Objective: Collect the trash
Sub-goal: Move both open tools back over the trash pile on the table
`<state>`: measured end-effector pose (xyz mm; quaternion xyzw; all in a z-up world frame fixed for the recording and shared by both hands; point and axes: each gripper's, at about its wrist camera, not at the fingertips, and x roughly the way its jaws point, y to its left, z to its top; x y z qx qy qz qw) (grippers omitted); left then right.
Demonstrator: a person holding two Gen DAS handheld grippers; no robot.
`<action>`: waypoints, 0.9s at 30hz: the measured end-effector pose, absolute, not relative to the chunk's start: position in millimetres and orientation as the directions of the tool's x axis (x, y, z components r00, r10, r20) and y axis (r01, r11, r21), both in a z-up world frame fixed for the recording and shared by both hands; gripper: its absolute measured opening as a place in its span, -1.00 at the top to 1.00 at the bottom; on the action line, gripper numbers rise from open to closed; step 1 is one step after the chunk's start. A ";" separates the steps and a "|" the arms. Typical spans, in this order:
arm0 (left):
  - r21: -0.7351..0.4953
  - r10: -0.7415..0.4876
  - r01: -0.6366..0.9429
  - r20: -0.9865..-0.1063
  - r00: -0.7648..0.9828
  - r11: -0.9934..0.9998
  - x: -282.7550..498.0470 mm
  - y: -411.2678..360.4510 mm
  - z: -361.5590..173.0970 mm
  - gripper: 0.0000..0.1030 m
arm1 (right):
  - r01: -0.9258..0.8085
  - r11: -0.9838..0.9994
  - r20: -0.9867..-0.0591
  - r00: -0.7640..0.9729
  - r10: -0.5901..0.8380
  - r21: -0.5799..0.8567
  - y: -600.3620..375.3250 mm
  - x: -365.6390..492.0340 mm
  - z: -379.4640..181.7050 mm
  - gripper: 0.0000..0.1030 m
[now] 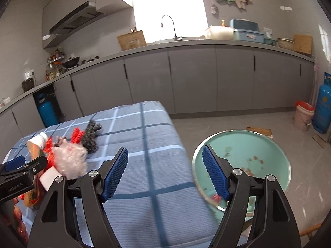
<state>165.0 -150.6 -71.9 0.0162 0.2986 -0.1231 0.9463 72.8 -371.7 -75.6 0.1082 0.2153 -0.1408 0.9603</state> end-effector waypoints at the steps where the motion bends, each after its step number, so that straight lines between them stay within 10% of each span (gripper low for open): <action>1: -0.043 -0.214 0.231 -0.568 0.794 0.972 164.3 -143.6 -71.9 -0.90 | 0.307 0.940 -0.447 0.869 -0.213 0.148 -366.2 75.1 -75.7 -0.44; 27: -0.094 -0.081 0.030 -0.603 0.794 0.995 166.9 15.8 -113.7 -0.90 | 0.016 0.997 -0.531 0.847 0.030 0.081 -216.2 123.9 -95.6 -0.58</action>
